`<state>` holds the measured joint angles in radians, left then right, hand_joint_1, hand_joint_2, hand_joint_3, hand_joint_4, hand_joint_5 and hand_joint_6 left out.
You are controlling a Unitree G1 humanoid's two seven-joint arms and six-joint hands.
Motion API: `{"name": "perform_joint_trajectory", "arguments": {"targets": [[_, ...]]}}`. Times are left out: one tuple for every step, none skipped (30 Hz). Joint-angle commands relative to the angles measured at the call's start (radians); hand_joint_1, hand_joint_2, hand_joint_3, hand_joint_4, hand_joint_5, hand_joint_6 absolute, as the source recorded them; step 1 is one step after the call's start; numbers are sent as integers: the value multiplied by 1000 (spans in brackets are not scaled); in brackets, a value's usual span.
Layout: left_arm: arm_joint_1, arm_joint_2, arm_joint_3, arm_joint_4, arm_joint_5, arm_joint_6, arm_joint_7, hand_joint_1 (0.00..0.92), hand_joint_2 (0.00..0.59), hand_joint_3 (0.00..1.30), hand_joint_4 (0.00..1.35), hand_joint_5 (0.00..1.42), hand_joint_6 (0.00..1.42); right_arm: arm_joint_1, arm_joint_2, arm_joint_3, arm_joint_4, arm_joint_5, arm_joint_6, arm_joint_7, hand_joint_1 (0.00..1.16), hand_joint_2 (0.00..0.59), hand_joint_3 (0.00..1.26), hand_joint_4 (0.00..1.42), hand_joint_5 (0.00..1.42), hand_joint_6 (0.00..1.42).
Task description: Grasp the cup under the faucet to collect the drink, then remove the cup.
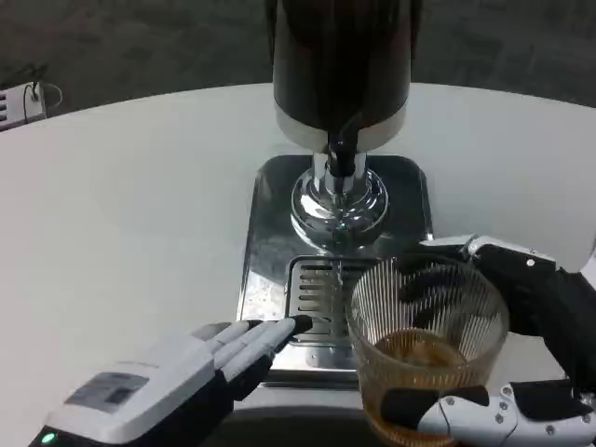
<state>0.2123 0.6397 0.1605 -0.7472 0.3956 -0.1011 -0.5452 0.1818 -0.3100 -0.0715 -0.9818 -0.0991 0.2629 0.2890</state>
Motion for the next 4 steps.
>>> {"name": "perform_joint_trajectory", "arguments": {"targets": [[4, 9, 4, -8, -8, 9, -14, 0, 55, 0, 0, 0, 0, -7, 11, -7, -18, 18, -12, -11, 1011, 202, 1059, 1325, 1424, 1424], [5, 10, 4, -8, -8, 10, -14, 0, 55, 0, 0, 0, 0, -8, 11, -7, -18, 18, -11, -11, 1011, 202, 1059, 1325, 1424, 1424], [5, 9, 4, -8, -8, 10, -14, 0, 55, 0, 0, 0, 0, -8, 11, -7, -18, 18, -11, -10, 1011, 202, 1059, 1325, 1424, 1424], [5, 9, 4, -8, -8, 11, -14, 0, 55, 0, 0, 0, 0, -8, 11, -7, -18, 19, -10, -10, 1011, 202, 1059, 1325, 1424, 1424]]}}
